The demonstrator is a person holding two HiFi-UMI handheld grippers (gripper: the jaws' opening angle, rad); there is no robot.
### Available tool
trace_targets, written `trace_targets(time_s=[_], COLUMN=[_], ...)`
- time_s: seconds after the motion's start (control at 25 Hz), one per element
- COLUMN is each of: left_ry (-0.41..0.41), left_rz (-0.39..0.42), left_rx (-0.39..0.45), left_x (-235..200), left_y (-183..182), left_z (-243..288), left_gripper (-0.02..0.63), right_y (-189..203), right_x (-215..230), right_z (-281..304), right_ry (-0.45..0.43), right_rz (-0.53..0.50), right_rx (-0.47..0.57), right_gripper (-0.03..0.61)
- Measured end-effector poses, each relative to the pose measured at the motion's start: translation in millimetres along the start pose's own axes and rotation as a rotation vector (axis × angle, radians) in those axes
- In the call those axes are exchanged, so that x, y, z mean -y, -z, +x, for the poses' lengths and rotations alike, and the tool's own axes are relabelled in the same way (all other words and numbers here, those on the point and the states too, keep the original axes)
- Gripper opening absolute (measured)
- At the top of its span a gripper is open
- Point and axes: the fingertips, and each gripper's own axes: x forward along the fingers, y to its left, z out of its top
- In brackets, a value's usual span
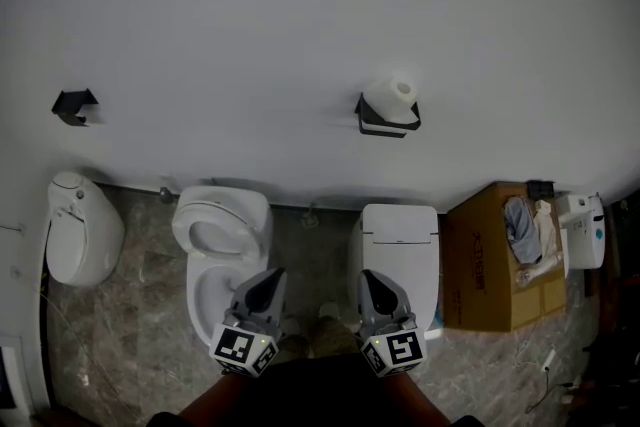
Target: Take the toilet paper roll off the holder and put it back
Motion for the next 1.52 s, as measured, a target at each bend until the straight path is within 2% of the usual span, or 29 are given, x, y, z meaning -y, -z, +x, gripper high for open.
trace_targets(time_s=[0.16, 0.44, 0.72, 0.92, 1.16, 1.52], left_ry=[0.015, 0.029, -0.023, -0.057, -0.091, -0.092], left_rz=[0.005, 0.042, 0.051, 0.083, 0.092, 0.116], left_rx=[0.02, 0.031, 0.031, 0.032, 0.024, 0.017], left_x=[15.9, 77.2, 151.2, 184.6, 199.9, 200.2], left_y=[2.9, 18.7, 50.3, 65.1, 69.9, 69.3], left_z=[-16.4, -54.8, -102.0, -125.7, -132.4, -114.3], left_gripper=[0.017, 0.015, 0.017, 0.015, 0.017, 0.015], right_y=[7.0, 13.7, 20.8, 29.9, 44.0, 36.6], right_x=[-19.7, -27.4, -18.9, -7.0, 12.5, 27.0], right_z=[-21.4, -83.6, -164.3, -212.1, -235.7, -221.2], right_ry=[-0.023, -0.043, -0.04, -0.011, 0.027, 0.033], right_rz=[-0.023, -0.041, -0.075, -0.068, -0.06, -0.065], right_rx=[-0.02, 0.008, 0.038, 0.053, 0.047, 0.055], right_gripper=[-0.002, -0.002, -0.003, -0.003, -0.003, -0.003])
